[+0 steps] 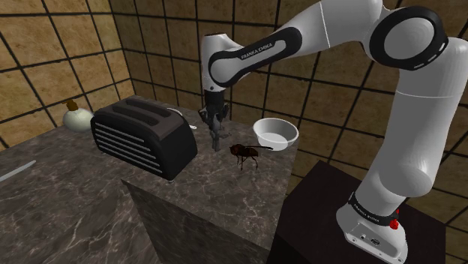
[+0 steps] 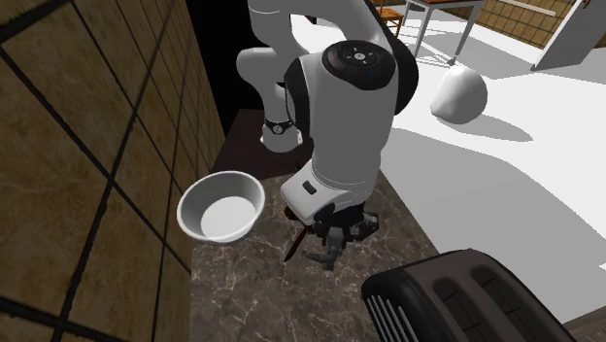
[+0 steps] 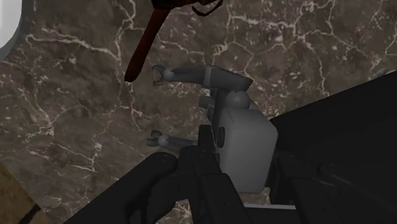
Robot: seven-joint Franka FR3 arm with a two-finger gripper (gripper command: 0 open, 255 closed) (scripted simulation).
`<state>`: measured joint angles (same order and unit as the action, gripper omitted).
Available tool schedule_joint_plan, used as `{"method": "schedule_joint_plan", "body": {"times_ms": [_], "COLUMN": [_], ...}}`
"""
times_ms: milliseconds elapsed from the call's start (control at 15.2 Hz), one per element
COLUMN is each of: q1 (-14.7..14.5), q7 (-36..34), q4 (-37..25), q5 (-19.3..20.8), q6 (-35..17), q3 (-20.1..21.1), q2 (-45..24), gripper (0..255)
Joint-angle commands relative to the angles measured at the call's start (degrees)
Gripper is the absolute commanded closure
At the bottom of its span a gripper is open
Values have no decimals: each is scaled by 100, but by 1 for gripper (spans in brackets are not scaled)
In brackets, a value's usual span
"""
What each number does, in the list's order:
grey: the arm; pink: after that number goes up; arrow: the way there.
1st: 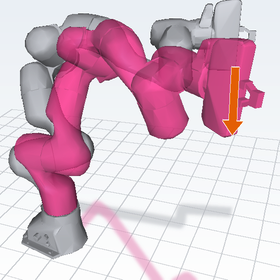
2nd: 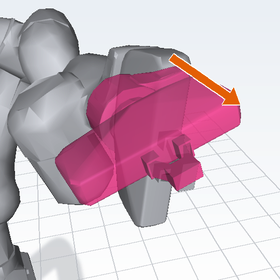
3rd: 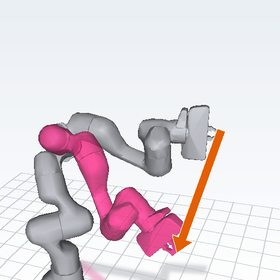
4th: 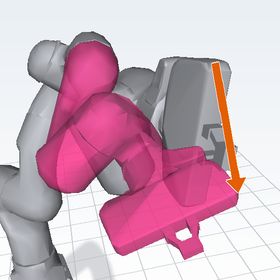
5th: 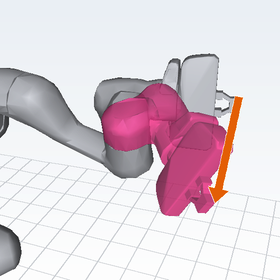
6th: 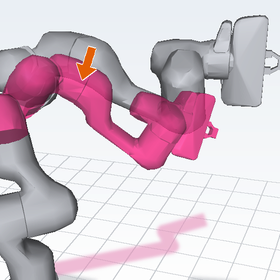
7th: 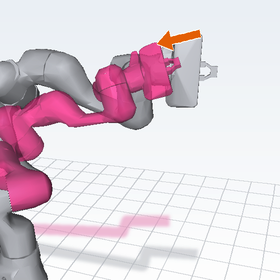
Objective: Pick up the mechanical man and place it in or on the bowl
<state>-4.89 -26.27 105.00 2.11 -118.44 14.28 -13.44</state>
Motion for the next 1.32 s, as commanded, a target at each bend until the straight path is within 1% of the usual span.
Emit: {"method": "schedule_joint_plan", "body": {"times_ms": [0, 660, 1254], "q1": [3, 10, 4], "q7": [8, 32, 35], "q4": [-114, -652, -1267], "q5": [-15, -70, -88], "q6": [163, 878, 1552], "q3": [4, 19, 28], "q2": [48, 232, 293], "gripper": [255, 255, 255]}}
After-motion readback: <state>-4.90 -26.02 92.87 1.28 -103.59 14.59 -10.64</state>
